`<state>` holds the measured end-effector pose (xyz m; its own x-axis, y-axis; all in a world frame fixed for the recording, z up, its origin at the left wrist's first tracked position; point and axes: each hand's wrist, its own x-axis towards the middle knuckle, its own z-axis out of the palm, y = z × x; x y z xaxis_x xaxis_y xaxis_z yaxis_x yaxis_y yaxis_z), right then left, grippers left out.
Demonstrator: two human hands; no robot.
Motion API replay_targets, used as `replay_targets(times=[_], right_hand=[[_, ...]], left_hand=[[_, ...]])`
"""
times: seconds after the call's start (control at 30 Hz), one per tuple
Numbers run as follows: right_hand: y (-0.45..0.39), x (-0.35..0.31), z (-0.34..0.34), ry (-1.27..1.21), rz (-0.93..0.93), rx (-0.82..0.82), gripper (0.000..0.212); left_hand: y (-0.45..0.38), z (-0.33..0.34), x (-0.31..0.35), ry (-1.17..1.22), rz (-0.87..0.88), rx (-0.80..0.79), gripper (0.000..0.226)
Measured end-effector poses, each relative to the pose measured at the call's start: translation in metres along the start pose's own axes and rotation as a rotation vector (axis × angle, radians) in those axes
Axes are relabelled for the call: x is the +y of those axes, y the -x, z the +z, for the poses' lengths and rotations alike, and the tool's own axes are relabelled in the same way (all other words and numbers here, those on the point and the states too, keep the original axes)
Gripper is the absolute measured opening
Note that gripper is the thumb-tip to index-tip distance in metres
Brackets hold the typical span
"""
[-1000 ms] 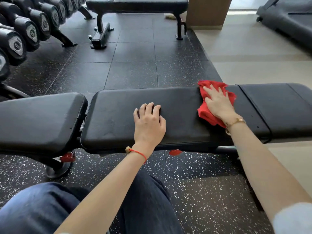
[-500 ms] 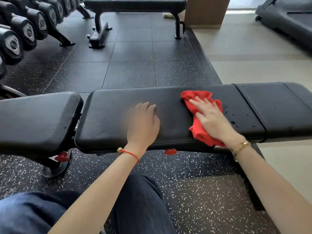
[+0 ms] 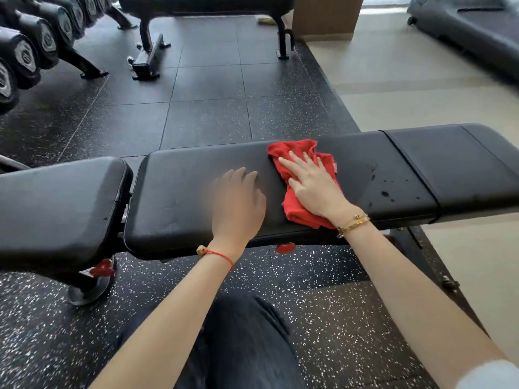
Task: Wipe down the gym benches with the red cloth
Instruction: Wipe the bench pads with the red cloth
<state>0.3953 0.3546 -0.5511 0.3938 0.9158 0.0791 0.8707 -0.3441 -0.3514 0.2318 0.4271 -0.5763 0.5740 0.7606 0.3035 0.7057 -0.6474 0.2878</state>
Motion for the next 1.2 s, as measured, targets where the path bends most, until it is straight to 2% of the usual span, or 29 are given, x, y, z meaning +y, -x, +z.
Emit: replay_targets(times=[0.17, 0.37, 0.43, 0.53, 0.7, 0.8, 0.97, 1.1, 1.2], right_hand=[[0.041, 0.013, -0.006, -0.002, 0.065, 0.056, 0.052], [0.041, 0.065, -0.029, 0.060, 0.445, 0.117, 0.051], [0.030, 0.064, -0.031, 0.087, 0.501, 0.109, 0.051], [0.025, 0.045, -0.023, 0.074, 0.455, 0.096, 0.052], [0.063, 0.027, -0.009, 0.012, 0.315, 0.119, 0.053], [0.080, 0.040, -0.013, 0.019, 0.364, 0.153, 0.052], [0.090, 0.092, -0.036, 0.041, 0.546, 0.232, 0.050], [0.057, 0.125, -0.057, 0.037, 0.526, 0.127, 0.050], [0.030, 0.126, -0.062, 0.031, 0.395, 0.036, 0.051]], left_hand=[[0.002, 0.001, -0.002, 0.011, 0.015, -0.021, 0.045], [0.004, 0.004, -0.001, 0.007, 0.035, -0.020, 0.045], [0.004, 0.003, 0.000, 0.009, 0.036, -0.016, 0.044], [0.002, 0.000, 0.000, 0.023, 0.034, -0.020, 0.043], [0.004, -0.003, -0.003, 0.046, 0.046, -0.064, 0.045], [0.001, -0.006, 0.000, 0.071, 0.025, -0.113, 0.046], [-0.004, -0.008, 0.029, 0.113, -0.006, -0.124, 0.047], [-0.012, 0.002, 0.076, 0.131, 0.022, -0.162, 0.049], [-0.018, 0.014, 0.103, 0.117, 0.022, -0.170, 0.051]])
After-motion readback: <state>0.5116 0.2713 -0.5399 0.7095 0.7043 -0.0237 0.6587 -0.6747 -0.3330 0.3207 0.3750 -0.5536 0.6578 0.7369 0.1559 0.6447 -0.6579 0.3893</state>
